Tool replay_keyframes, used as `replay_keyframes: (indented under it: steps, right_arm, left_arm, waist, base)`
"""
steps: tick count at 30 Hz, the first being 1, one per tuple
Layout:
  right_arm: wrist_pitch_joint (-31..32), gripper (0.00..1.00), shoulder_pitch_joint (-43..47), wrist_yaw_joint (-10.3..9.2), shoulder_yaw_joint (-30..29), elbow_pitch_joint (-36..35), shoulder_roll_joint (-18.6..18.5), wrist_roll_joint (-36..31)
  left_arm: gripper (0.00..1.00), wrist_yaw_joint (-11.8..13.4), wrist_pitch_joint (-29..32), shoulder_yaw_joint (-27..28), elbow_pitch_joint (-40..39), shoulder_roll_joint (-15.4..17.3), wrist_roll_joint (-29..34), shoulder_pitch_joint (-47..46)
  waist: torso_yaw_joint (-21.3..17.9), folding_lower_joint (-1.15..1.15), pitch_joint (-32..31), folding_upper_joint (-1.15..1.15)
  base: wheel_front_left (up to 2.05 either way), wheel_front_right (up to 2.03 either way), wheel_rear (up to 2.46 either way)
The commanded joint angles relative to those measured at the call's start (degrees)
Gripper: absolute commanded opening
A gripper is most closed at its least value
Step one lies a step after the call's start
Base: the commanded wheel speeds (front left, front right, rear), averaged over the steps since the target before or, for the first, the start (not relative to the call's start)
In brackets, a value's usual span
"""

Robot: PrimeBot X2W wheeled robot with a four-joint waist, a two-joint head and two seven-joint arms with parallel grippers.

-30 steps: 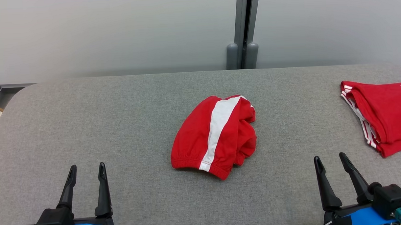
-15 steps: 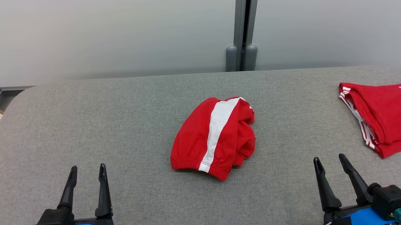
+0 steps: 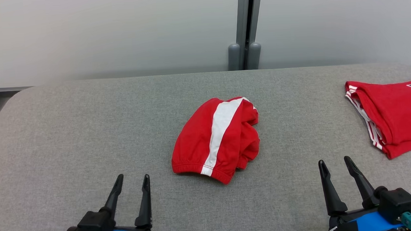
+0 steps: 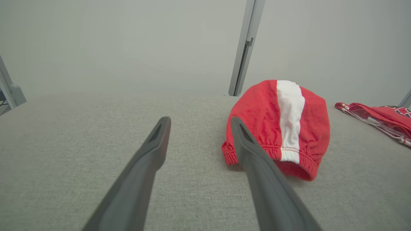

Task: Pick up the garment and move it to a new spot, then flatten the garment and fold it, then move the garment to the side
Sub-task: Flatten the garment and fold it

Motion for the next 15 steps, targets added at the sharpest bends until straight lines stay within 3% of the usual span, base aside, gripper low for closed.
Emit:
replay_keyframes:
  steps: [1, 7, 15]
  right_arm:
    - [-0.44, 1.0, -0.58, 0.0, 0.05, 0.02, -0.03, 0.06]
    - [-0.52, 1.0, -1.75, 0.0, 0.47, 0.2, -0.04, 0.27]
    - [-0.97, 1.0, -2.94, 0.0, 0.76, 0.84, -0.03, 0.42]
  left_arm:
    - [1.0, -0.5, -0.17, -0.39, 0.78, -0.57, -0.72, -1.49]
    - [1.0, -2.24, -0.2, -4.59, 6.83, -3.17, -2.47, -4.47]
    - [1.0, -3.43, -0.24, -9.9, 14.72, -4.3, -3.86, -7.48]
  waist:
    - [-0.17, 0.0, 0.28, 0.0]
    - [-2.02, 0.0, 1.81, 0.0]
    - [-5.06, 0.0, 3.42, 0.0]
  base:
    - [0.0, 0.0, 0.0]
    - [0.0, 0.0, 0.0]
    - [0.0, 0.0, 0.0]
